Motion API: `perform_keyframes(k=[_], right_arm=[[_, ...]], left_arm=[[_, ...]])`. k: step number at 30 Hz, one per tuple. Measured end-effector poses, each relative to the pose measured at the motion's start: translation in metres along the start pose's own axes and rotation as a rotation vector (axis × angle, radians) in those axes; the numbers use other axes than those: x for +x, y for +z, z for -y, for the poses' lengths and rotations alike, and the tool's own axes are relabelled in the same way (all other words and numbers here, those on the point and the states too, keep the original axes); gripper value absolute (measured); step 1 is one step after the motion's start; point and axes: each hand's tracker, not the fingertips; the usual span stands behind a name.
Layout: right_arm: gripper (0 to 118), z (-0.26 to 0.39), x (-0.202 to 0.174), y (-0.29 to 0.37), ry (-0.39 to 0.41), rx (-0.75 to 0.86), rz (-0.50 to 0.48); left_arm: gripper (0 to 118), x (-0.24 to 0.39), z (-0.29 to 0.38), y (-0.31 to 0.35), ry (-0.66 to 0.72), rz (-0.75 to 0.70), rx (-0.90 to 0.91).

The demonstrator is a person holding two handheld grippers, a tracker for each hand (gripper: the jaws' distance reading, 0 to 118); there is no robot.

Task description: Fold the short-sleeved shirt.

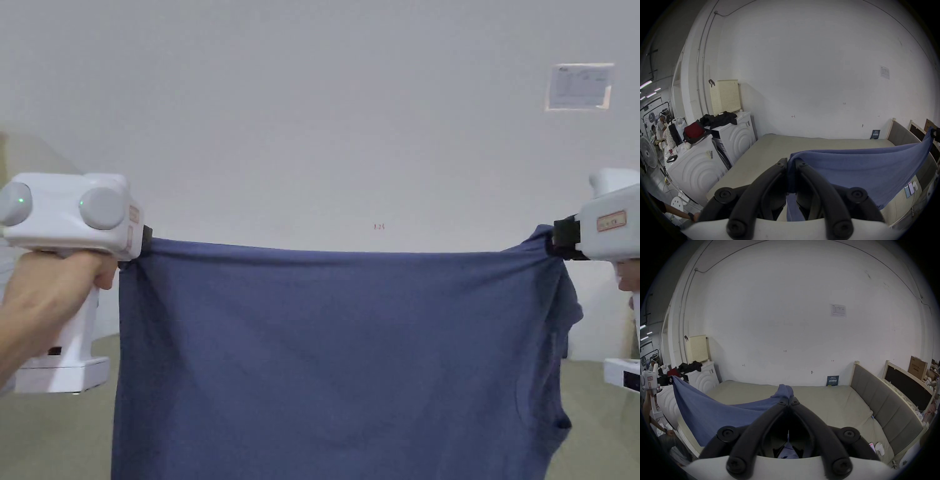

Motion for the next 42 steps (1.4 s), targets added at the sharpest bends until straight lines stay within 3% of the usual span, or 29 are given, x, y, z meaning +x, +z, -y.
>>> perform_keyframes(k=[13,27,32,36,42], right_arm=[[0,-0.059,0.003,-0.07,0.014,0.001,0.048],[1,-0.131,0.016,-0.211,0.078,0.026,0.143],[0,-0.135,0.012,-0.255,0.114,0.022,0.179],[1,-0.123,0.014,-0.291,0.067,0.023,0.18],[1,-0.071,0.016,-0.351,0.071,-0.045,0.184]], left_arm=[[6,0.033,-0.048,-0.056,-0.032,-0.023,-0.017],[6,0.105,-0.099,-0.164,-0.086,-0.08,0.022],[6,0.126,-0.111,-0.227,-0.117,-0.118,0.025],[6,0.141,-0.106,-0.264,-0.124,-0.12,0.034],[6,0.149,-0.068,-0.324,-0.09,-0.127,0.004]])
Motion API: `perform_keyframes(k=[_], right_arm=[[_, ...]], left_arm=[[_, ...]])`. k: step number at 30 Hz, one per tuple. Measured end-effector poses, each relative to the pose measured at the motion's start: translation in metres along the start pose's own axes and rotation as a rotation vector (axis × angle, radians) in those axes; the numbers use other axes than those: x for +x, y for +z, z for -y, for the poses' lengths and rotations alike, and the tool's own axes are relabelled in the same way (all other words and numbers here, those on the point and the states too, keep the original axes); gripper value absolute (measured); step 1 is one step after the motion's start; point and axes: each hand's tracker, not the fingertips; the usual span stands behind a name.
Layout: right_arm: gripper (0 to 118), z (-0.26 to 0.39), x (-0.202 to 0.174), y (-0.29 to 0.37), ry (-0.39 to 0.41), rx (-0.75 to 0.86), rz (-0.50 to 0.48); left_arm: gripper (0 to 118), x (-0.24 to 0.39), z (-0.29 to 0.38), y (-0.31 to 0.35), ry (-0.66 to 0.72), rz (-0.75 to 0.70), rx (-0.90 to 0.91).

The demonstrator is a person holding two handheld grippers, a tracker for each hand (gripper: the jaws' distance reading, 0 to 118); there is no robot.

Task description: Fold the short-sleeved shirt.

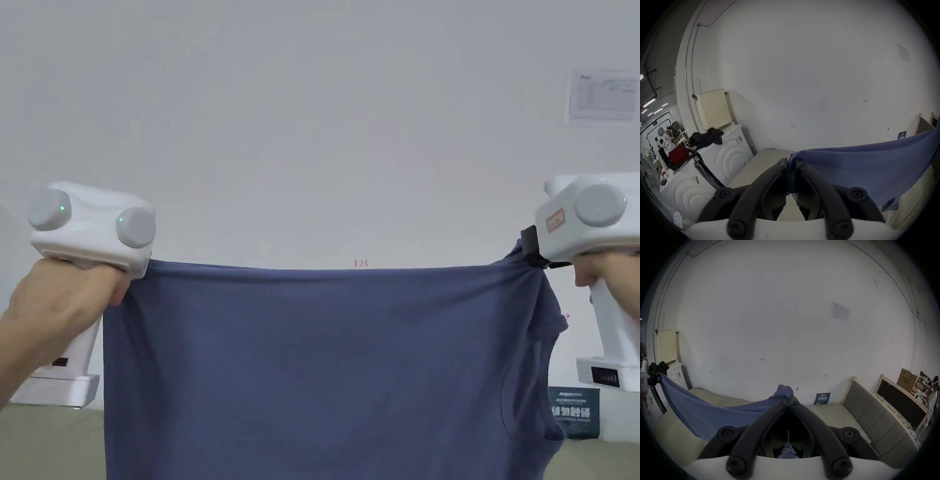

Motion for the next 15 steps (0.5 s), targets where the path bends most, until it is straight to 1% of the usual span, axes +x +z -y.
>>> perform_keyframes(k=[2,3,5,6,8,9,10,12,13,14,15], right_arm=[[1,0.024,-0.003,-0.018,0.005,-0.021,-0.009],[1,0.036,-0.006,-0.028,0.018,-0.063,-0.015],[1,0.067,-0.007,-0.039,0.018,-0.096,-0.031],[1,0.08,-0.008,-0.045,0.021,-0.12,-0.037],[1,0.113,-0.016,-0.04,-0.004,-0.157,-0.063],[1,0.133,-0.017,-0.035,0.017,-0.203,-0.076],[1,0.159,-0.018,-0.026,0.034,-0.209,-0.08],[1,0.2,-0.013,-0.007,0.042,-0.259,-0.117],[1,0.22,-0.01,0.006,0.03,-0.264,-0.141],[1,0.239,-0.006,0.021,0.009,-0.28,-0.14],[1,0.26,0.003,0.038,-0.018,-0.309,-0.163]], left_arm=[[6,0.002,0.018,-0.019,0.023,0.012,-0.024],[6,0.002,0.026,-0.035,0.014,0.017,-0.051],[6,0.007,0.059,-0.054,-0.022,0.019,-0.113],[6,0.008,0.072,-0.062,-0.011,0.035,-0.119],[6,0.009,0.11,-0.075,-0.029,0.04,-0.184],[6,0.008,0.128,-0.077,-0.027,0.051,-0.211],[6,0.005,0.151,-0.069,-0.003,0.084,-0.225],[6,-0.001,0.189,-0.062,-0.043,0.103,-0.291],[6,-0.006,0.21,-0.056,-0.045,0.116,-0.31],[6,-0.015,0.23,-0.056,-0.054,0.105,-0.313],[6,-0.022,0.247,-0.048,-0.05,0.134,-0.33]])
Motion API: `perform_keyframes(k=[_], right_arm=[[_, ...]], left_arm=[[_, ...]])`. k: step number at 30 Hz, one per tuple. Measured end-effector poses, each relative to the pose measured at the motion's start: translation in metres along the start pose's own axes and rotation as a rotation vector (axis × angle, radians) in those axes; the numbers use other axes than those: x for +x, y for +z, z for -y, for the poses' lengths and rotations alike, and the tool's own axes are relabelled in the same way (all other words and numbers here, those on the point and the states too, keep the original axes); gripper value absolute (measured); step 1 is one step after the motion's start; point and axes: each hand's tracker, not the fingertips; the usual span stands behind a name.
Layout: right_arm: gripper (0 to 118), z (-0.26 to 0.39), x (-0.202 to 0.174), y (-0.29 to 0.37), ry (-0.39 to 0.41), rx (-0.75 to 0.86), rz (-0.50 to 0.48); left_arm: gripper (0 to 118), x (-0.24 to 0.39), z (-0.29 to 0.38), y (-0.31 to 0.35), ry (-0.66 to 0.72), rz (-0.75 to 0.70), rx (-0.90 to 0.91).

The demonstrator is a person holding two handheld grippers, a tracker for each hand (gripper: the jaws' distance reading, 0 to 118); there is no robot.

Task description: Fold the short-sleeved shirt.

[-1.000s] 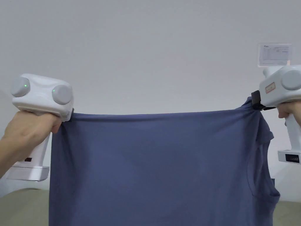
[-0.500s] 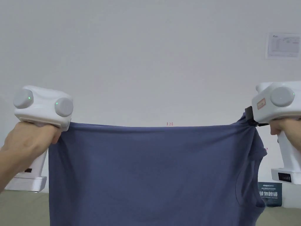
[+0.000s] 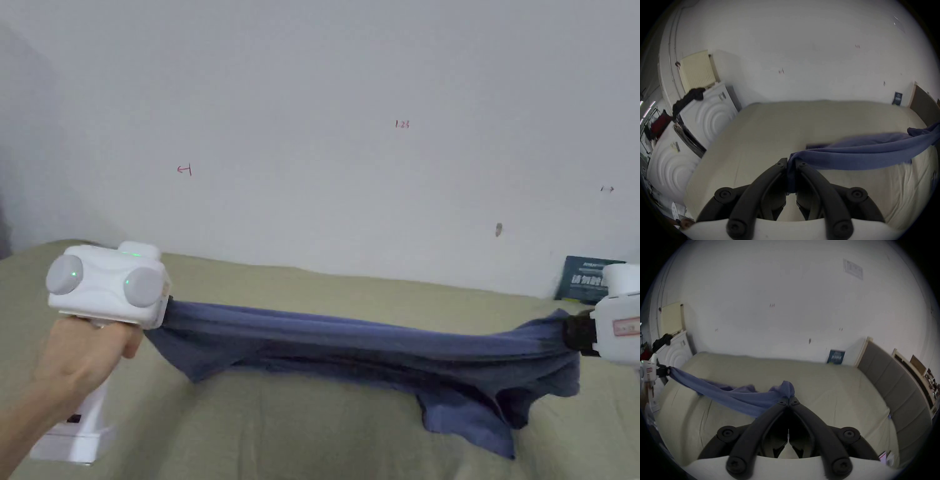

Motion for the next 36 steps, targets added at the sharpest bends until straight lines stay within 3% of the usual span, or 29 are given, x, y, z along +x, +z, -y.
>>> perform_keyframes(k=[3,11,16,20,29,30,31,32,33,34,35,36], right_arm=[[1,0.067,0.005,0.032,-0.066,-0.052,-0.058],[1,0.239,-0.011,0.148,-0.036,-0.132,-0.082],[1,0.309,-0.004,0.184,-0.087,-0.172,-0.108],[1,0.35,0.0,0.212,-0.201,-0.186,-0.113],[4,0.363,0.001,0.216,-0.188,-0.224,-0.112],[19,0.363,0.0,0.215,-0.195,-0.225,-0.107],[52,0.362,-0.001,0.215,-0.194,-0.233,-0.073],[106,0.363,-0.001,0.222,-0.177,-0.236,-0.03],[118,0.364,0.0,0.222,-0.178,-0.237,-0.044],[118,0.365,0.001,0.225,-0.175,-0.232,-0.039],[118,0.363,0.001,0.232,-0.167,-0.195,-0.032],[118,0.36,0.003,0.23,-0.169,-0.193,-0.032]], left_arm=[[6,-0.014,0.069,0.027,-0.013,0.022,-0.055],[6,-0.055,0.232,0.115,-0.04,0.048,-0.152],[6,-0.071,0.309,0.162,0.005,0.078,-0.194],[6,-0.07,0.342,0.2,0.028,0.086,-0.206],[7,-0.071,0.363,0.22,0.048,0.125,-0.204],[12,-0.07,0.365,0.221,0.053,0.133,-0.207],[36,-0.077,0.365,0.208,0.059,0.139,-0.21],[96,-0.078,0.366,0.21,0.064,0.128,-0.208],[118,-0.079,0.366,0.21,0.062,0.112,-0.206],[115,-0.081,0.367,0.214,0.067,0.104,-0.197],[117,-0.088,0.363,0.217,0.073,0.096,-0.055],[118,-0.091,0.364,0.22,0.08,0.107,-0.107]])
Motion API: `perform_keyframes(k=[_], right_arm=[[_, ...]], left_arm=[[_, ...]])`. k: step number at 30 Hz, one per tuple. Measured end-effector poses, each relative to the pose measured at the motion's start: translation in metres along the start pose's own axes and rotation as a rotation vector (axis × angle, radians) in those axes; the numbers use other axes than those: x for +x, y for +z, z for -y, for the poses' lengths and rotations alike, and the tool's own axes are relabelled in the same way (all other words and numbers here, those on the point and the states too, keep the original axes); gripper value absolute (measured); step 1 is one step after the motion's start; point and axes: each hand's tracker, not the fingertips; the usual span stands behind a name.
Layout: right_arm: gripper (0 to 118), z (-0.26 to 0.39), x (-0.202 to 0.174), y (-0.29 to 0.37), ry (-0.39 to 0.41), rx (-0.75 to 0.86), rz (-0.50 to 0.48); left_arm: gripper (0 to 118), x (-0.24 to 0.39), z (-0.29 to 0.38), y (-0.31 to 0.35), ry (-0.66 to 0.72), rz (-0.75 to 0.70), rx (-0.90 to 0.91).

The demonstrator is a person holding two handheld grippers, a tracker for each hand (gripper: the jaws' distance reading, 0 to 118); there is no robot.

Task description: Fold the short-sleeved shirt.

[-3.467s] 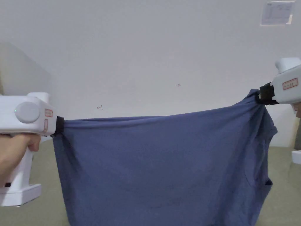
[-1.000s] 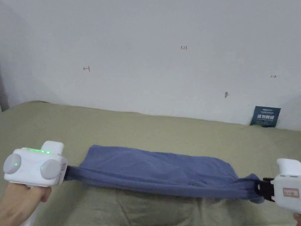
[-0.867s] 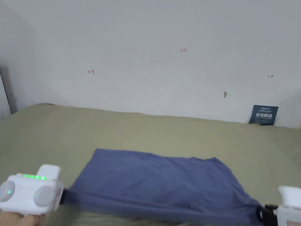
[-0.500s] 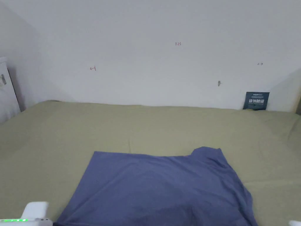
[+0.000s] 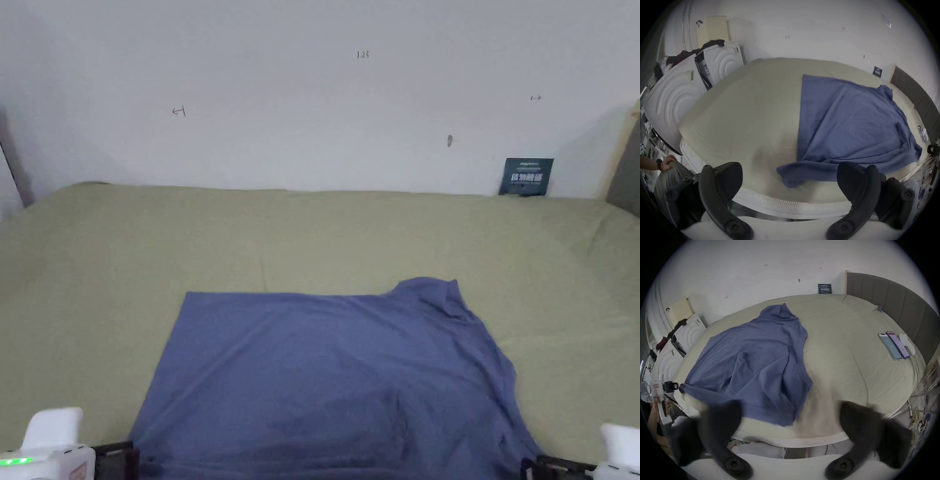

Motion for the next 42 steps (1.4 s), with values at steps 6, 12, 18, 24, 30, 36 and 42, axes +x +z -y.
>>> perform_keyframes(k=[6,12,18,24,30,36,42], right_arm=[[100,0.004,-0.006,0.008,-0.004,0.039,-0.003],[1,0.02,-0.014,0.027,0.022,0.155,0.03],[1,0.02,-0.02,0.034,0.04,0.164,0.031],[1,0.023,-0.013,0.013,0.059,0.096,-0.031],[1,0.027,-0.009,0.002,0.064,0.068,-0.014],[1,0.024,-0.016,-0.002,0.083,0.03,-0.006],[1,0.024,-0.014,-0.009,0.085,0.007,-0.037]], left_arm=[[89,0.023,0.0,0.069,0.053,0.094,0.034],[0,0.023,0.024,0.065,0.032,0.062,0.14],[0,-0.008,0.032,0.044,0.025,0.03,0.07],[59,-0.011,0.025,0.027,0.053,0.105,0.016],[116,-0.01,0.009,-0.023,-0.005,0.108,-0.112],[53,0.001,0.003,-0.028,0.009,0.113,-0.129],[6,0.002,0.013,-0.035,-0.052,0.123,-0.109]])
